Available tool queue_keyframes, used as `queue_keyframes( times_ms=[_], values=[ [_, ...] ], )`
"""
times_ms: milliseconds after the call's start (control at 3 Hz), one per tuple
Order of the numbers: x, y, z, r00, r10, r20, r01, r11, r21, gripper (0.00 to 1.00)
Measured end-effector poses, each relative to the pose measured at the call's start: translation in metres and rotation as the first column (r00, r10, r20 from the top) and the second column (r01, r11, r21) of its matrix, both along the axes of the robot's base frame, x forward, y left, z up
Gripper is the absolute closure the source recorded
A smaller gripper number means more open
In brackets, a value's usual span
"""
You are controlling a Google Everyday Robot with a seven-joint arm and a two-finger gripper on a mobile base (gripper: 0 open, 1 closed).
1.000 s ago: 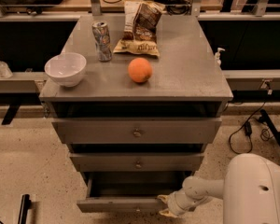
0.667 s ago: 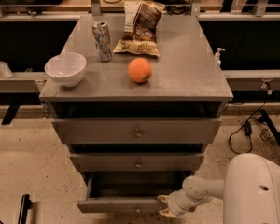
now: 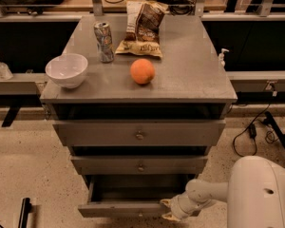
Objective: Open bottom drawer
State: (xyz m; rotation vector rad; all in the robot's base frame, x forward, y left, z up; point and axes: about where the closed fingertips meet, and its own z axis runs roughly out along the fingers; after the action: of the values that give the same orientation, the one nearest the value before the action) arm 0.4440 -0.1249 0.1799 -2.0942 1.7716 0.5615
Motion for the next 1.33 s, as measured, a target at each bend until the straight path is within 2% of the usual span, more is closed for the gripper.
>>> queue_keyframes(
  times_ms=[333, 667, 1000, 1333],
  values=[
    [0.0000, 0.0000, 0.0000, 1.0000, 0.000, 0.000, 0.000, 1.000, 0.000, 0.28],
    [-0.0001, 0.0000, 0.0000, 1.0000, 0.000, 0.000, 0.000, 1.000, 0.000, 0.04],
    [-0.0002, 0.0030, 0.0005, 0.9999, 0.013, -0.010, -0.013, 1.000, -0.006, 0.00],
    [0.0047, 0.0070, 0.0032, 0.9999, 0.017, -0.002, -0.017, 1.000, -0.013, 0.00]
  ],
)
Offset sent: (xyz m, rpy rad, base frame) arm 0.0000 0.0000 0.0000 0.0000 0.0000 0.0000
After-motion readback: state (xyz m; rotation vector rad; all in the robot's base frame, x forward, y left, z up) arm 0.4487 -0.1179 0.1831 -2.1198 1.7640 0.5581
